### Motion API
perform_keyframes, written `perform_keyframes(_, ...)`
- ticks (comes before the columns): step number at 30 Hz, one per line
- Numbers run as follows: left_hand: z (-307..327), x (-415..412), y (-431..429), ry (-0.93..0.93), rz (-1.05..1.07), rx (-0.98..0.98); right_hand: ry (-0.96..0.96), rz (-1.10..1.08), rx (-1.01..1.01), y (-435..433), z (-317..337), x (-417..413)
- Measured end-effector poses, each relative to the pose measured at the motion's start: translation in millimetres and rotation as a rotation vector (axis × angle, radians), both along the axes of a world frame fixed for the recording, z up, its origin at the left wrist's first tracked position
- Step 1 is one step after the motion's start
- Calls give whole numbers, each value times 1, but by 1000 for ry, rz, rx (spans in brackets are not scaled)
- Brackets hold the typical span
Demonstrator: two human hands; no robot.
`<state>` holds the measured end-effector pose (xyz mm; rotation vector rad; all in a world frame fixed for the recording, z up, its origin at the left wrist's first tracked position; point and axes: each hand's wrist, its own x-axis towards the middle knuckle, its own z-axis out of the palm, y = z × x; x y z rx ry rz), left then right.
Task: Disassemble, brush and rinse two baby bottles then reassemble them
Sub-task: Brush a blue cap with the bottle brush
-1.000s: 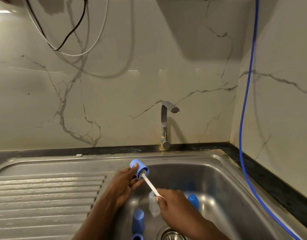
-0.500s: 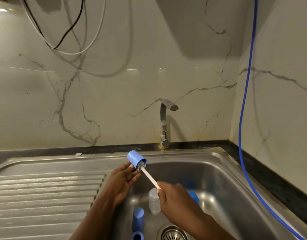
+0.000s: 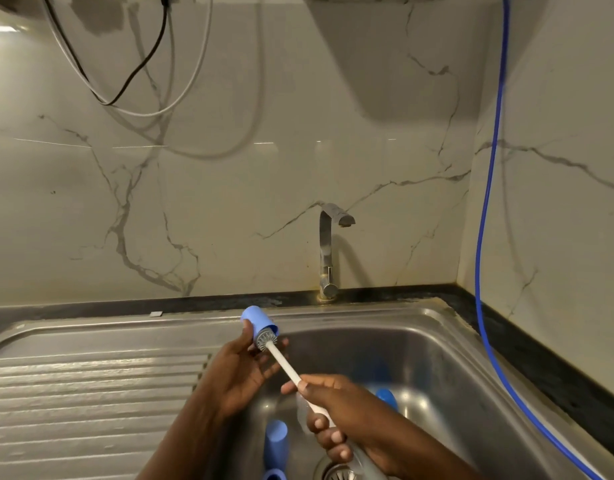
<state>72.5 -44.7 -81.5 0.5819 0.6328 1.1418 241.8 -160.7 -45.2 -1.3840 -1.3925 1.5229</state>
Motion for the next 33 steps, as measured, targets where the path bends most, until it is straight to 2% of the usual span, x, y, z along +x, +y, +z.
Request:
perform_keyframes(2, -3, 4, 2, 223, 102, 36, -498, -83, 319, 5, -16, 3)
perform_keyframes(3, -5, 4, 4, 295, 131, 53, -686, -72, 435, 6, -23, 5)
perform_keyframes(5, -4, 4, 5, 332, 120, 31, -830, -90, 475, 8, -34, 6)
perform_keyframes(8, 0, 8, 3, 303, 117, -32, -819, -102, 474, 9, -39, 2)
perform_keyframes(11, 3, 11, 2, 200, 106, -49, -594, -44, 422, 6, -28, -1)
perform_keyframes(15, 9, 1, -5, -222, -12, -38, 135, 48, -83, -5, 5, 1)
perform_keyframes(16, 10, -1, -6, -281, -42, -27, 232, 76, -143, -7, 11, 2)
perform_keyframes(18, 7, 0, -4, -227, -34, -14, 245, 72, -157, -4, 12, 3)
perform_keyframes(19, 4, 2, -1, -131, -3, 0, 145, 21, -85, -1, 6, 1)
perform_keyframes(20, 2, 5, 1, -13, 50, 8, -53, -46, 41, 2, -1, 1)
perform_keyframes(22, -1, 8, 6, 114, 103, -5, -585, -119, 357, 7, -19, 3)
perform_keyframes(23, -2, 9, 6, 148, 111, -16, -749, -123, 444, 8, -27, 4)
perform_keyframes(25, -1, 10, 4, 214, 98, -12, -824, -147, 467, 10, -34, 6)
perform_keyframes(27, 1, 12, 2, 250, 80, 2, -806, -129, 475, 10, -34, 5)
perform_keyframes(29, 3, 13, 1, 223, 60, 9, -694, -67, 468, 8, -29, 4)
perform_keyframes(31, 2, 10, 1, 101, 33, -7, -375, -30, 285, 2, -19, 2)
perform_keyframes(33, 4, 2, -2, -118, -13, -11, 77, 19, -27, -3, -4, 2)
